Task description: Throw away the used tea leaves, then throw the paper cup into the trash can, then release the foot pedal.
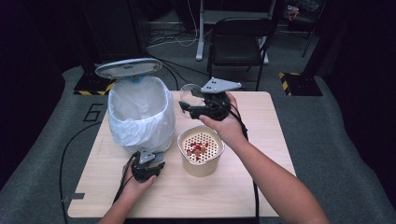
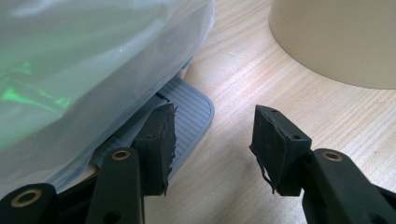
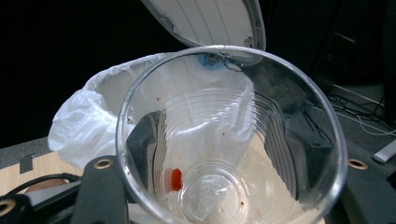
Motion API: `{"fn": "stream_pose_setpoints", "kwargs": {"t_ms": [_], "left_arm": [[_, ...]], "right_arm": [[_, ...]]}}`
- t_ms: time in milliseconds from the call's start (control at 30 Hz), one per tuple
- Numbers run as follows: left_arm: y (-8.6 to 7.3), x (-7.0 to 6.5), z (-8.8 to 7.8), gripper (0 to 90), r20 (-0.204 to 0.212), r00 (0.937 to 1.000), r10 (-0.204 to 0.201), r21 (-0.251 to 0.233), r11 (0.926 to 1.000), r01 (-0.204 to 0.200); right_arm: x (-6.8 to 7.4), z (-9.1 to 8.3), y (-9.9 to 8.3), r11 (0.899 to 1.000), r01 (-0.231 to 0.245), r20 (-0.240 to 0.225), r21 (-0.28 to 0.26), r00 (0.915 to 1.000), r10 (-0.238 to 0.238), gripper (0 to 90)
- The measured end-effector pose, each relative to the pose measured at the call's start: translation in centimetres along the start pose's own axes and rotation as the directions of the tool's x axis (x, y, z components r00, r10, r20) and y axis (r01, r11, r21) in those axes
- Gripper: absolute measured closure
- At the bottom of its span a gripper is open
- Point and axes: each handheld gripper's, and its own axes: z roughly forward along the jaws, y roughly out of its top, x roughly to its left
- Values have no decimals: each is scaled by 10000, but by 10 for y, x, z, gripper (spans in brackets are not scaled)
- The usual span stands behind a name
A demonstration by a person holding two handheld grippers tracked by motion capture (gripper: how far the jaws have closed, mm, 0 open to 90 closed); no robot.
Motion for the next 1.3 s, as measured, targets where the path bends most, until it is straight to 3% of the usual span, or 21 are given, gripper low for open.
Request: {"fn": "stream_pose_setpoints", "kwargs": {"t_ms": [367,400,467,567,600,1300], "left_arm": [[0,0,0,498,33,9999,-114,22,9999,114],[-1,-2,1,498,50,9995,-321,-141,9994,322],[0,0,0,498,8,10000,-69,-125,9999,69],[0,0,0,498,-15,10000,-7,-126,9999,7],[-1,-2,1,498,36,9995,-301,-152,9994,301],[0,-1,0,498,77,9995,-300,-17,9995,300]], "right_arm": [[-10,22,24,9998,-91,-428,-173,9990,84,383],[-9,24,25,9998,-113,-462,-158,9989,105,383],[-9,28,29,9998,-111,-513,-141,9986,104,383],[-9,33,34,9999,-128,-639,-115,9979,121,383],[-8,35,36,9998,-175,-699,-98,9974,167,382],[7,72,52,9993,-285,-1224,220,9920,310,372]]}}
